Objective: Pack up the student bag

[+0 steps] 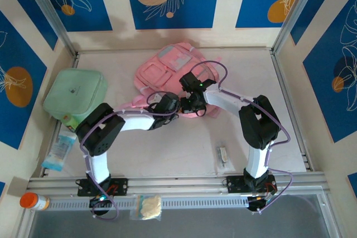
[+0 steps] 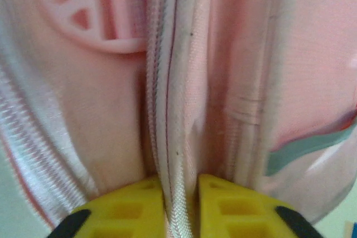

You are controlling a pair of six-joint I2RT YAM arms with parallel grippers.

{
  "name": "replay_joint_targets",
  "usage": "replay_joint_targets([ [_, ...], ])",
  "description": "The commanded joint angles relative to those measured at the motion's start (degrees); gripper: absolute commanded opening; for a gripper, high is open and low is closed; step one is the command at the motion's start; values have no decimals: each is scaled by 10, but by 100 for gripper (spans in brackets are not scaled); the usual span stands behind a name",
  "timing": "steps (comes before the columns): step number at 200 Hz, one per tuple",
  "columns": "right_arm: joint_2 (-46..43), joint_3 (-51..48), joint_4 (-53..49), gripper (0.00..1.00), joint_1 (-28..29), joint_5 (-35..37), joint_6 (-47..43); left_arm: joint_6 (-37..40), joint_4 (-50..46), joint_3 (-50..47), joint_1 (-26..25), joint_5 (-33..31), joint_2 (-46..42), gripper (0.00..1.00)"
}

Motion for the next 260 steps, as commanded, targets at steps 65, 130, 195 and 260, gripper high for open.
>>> replay_joint_targets([
  [65,-80,-3,-84,0,-19,76,-36,129,-36,-51,92,72,-104,0],
  [130,-107,-6,-108,0,-82,68,-53,296,-173,-6,170,157,-198,0],
  [195,-119,-25,-60,0,39,-51,2,400,-217,48,264,228,-168,0],
  [260,-60,3,60,0,70,-114,38,449,-227,38,288,278,-218,36],
])
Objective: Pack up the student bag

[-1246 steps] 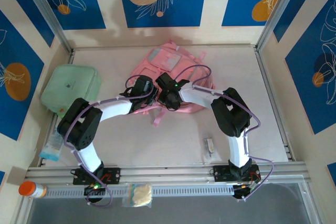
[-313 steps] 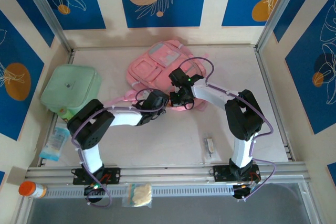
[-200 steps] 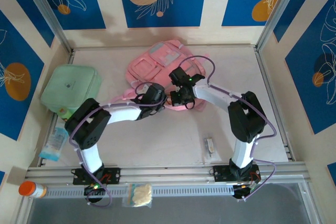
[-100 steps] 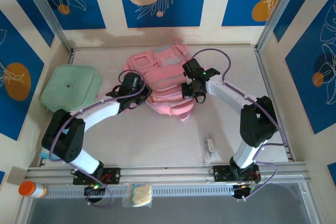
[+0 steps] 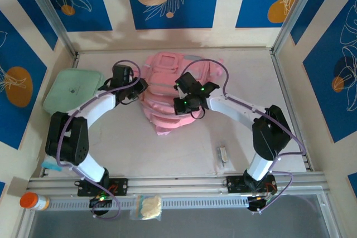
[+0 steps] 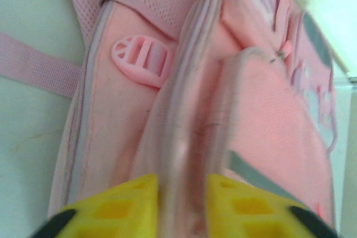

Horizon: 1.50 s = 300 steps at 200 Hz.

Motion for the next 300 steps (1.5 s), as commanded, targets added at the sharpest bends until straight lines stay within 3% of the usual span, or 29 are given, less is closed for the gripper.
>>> replay_joint_targets([
  [1,24,15,30,0,11,-49,18,6,1,-13,1,14,-70,36],
  [25,29,11,43,0,15,-51,18,-106,92,-137,-46,-24,-174,47],
  [50,27,6,42,0,18,-39,16,-204,75,-186,-126,-109,-216,51],
  [105,13,-30,70,0,12,-30,12,-348,146,-215,-248,-244,-162,55],
  [123,11,-32,77,0,12,-31,8,-366,177,-208,-253,-250,-131,55],
  [153,5,-43,93,0,6,-34,9,-387,146,-169,-268,-259,-87,54],
  [185,2,-51,107,0,3,-55,4,-421,214,-188,-274,-283,-48,49],
  [223,3,-60,117,0,4,-61,4,-439,212,-163,-277,-284,-2,41],
  [255,5,-60,109,0,5,-50,-1,-435,215,-165,-275,-306,9,22],
  [282,1,-55,73,0,5,-12,-5,-400,184,-159,-261,-302,0,0],
  [300,-6,-53,40,0,5,13,-11,-388,188,-181,-252,-308,-20,0],
])
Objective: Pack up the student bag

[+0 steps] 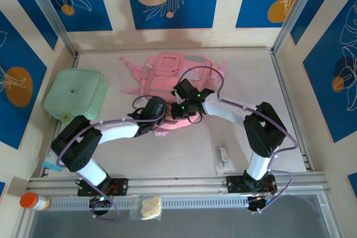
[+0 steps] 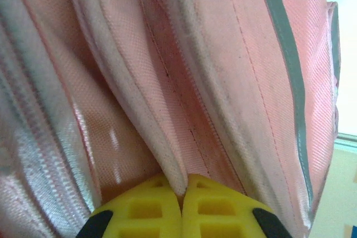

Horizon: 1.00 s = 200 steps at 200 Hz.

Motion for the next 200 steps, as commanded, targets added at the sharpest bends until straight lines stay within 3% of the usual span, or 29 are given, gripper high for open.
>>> replay_joint_targets([
  [1,-31,6,-51,0,1,34,-16,34,-7,-9,15,-25,-21,0],
  [50,-53,2,-143,0,-2,99,-40,119,-74,-36,68,-15,-113,0],
  [102,-61,15,-198,0,-34,137,-52,198,-123,-57,140,53,-191,0],
  [153,-23,53,-191,0,-96,124,-36,289,-144,-45,222,169,-200,0],
  [200,-2,77,-180,0,-115,159,-51,338,-190,-33,262,194,-203,0],
])
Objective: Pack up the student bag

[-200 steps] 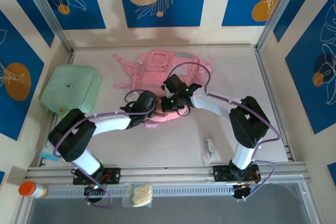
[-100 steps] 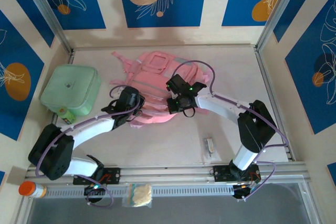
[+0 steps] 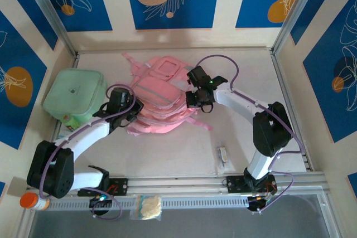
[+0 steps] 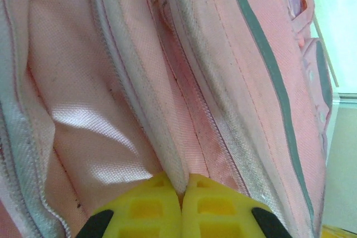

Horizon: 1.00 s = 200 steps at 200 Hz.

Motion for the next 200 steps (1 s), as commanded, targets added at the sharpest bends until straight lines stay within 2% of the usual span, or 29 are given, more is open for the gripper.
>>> replay_joint_targets([
  [1,16,18,-56,0,-21,77,-9,58,-42,15,38,-28,-22,0],
  [16,42,42,-82,0,-23,109,-14,87,-36,22,51,7,-14,0],
  [30,42,43,-80,0,-16,111,-15,99,-57,32,53,7,-11,0],
  [59,15,18,-48,0,-6,4,-11,126,-67,42,55,36,-9,0],
  [66,9,18,-50,7,-4,-16,-6,128,-74,46,53,41,-11,0],
  [85,-13,10,-51,24,4,-51,2,134,-69,40,54,64,-31,27],
  [99,-27,11,-55,33,3,-86,15,144,-99,40,53,56,-56,32],
  [115,-32,18,-57,39,-7,-127,49,145,-105,27,46,52,-90,34],
  [138,-11,32,-26,44,-18,-206,104,134,-113,19,9,45,-109,36],
  [173,65,118,-41,47,-15,-188,134,108,-97,20,-94,-23,-103,37],
  [200,111,153,-26,46,-18,-197,138,94,-81,30,-151,-63,-78,40],
])
